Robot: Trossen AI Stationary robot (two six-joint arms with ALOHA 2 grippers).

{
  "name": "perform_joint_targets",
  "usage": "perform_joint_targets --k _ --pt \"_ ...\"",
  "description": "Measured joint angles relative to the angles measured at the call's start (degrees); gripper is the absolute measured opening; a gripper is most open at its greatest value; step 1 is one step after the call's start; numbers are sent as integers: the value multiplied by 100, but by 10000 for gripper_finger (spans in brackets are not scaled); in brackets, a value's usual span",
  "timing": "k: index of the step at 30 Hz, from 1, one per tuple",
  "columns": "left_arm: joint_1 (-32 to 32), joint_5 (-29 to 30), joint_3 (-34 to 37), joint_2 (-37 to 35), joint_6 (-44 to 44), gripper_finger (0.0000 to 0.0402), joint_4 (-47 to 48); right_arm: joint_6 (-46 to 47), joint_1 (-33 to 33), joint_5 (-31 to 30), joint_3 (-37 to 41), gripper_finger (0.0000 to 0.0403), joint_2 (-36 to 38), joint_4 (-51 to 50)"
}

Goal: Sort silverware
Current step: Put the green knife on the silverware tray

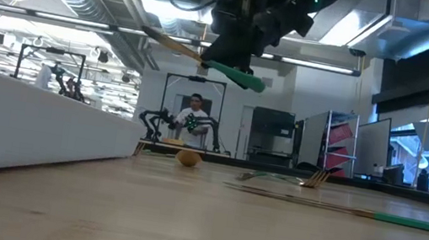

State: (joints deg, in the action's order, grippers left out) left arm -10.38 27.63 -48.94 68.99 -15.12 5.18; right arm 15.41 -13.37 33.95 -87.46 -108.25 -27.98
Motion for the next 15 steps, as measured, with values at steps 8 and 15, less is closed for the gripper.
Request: perform_joint_targets --k 8,15 --pt "198 -311 -337 96 -485 137 802 372 86 126 -2 26 2 111" --pt "521 -920 -325 198 -455 134 1231 451 255 310 -2 26 4 145"
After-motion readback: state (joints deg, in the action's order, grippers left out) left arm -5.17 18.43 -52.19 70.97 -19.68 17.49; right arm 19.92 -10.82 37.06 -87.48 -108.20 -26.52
